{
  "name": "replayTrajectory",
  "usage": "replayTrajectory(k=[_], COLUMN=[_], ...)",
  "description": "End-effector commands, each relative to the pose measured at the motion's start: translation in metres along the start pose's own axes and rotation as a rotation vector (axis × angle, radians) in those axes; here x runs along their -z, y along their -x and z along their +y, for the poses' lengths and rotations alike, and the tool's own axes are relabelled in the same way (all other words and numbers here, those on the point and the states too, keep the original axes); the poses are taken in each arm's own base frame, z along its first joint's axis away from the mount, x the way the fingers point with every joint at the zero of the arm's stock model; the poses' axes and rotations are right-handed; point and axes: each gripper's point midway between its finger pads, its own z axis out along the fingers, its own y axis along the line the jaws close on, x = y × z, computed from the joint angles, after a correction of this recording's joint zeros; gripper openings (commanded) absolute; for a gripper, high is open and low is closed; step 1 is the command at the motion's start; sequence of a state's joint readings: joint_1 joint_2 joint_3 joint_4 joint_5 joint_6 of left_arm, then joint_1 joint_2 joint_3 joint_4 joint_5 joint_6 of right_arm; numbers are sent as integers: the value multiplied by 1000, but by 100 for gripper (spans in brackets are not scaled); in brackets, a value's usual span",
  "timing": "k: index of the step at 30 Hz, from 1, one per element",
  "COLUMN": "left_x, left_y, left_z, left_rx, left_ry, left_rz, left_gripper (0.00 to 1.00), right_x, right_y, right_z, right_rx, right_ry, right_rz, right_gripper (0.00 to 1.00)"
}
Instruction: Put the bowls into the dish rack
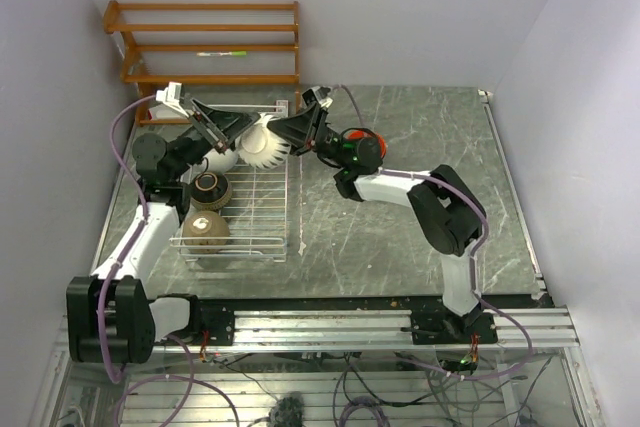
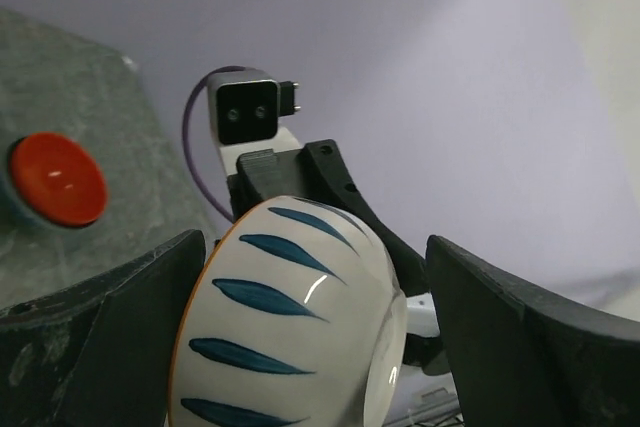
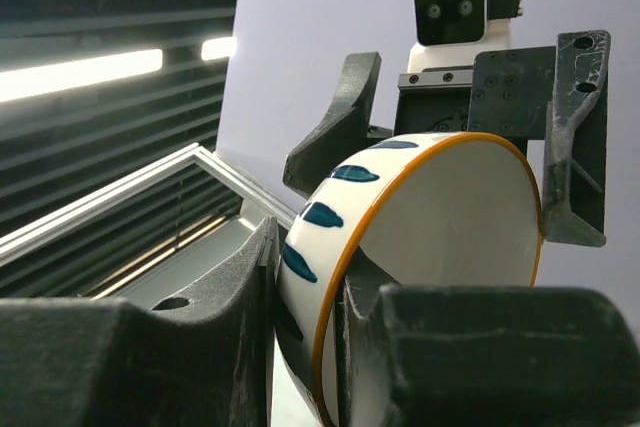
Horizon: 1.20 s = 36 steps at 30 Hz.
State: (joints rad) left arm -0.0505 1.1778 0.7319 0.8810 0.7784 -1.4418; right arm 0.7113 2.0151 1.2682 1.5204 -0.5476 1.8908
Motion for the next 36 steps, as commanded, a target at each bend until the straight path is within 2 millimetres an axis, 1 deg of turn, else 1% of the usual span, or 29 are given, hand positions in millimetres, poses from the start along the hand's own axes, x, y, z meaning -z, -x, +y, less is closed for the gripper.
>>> replayTrajectory(k=[1, 2, 3, 5, 10, 13, 17, 20, 24, 30, 36], left_x=[3, 4, 11, 18, 33, 42, 45, 48, 50, 53, 54], left_y=[29, 34, 45, 56, 73, 80, 79, 76, 71, 66, 63], left_z=[-31, -25, -15, -6, 11, 12, 11, 12, 13, 14, 6], left_rx=[-290, -318, -343, -381, -430, -476, -503, -507, -508, -507, -519], left_ry=[41, 103, 173, 256, 402, 466, 482, 495, 505, 509, 505], left_rz=[-72, -90, -124, -161, -235, -265, -257, -244, -223, -211, -193], left_gripper=[99, 99, 99, 99, 99, 99, 99, 99, 97, 96, 96], right_x=[23, 25, 27, 31, 38, 40, 42, 43, 47, 48, 43], right_y=[1, 5, 7, 10, 15, 19, 24, 25, 22, 4, -11], right_z=[12, 6, 0, -13, -40, -54, -72, -80, -91, -119, -137], right_rx=[173, 165, 157, 140, 109, 91, 61, 48, 29, -19, -12], right_ry=[171, 161, 151, 130, 91, 79, 68, 62, 38, -16, -88], right_rz=[21, 14, 9, -2, -17, -22, -31, -38, -51, -48, -41], right_gripper=[0, 0, 0, 0, 0, 0, 0, 0, 0, 0, 0])
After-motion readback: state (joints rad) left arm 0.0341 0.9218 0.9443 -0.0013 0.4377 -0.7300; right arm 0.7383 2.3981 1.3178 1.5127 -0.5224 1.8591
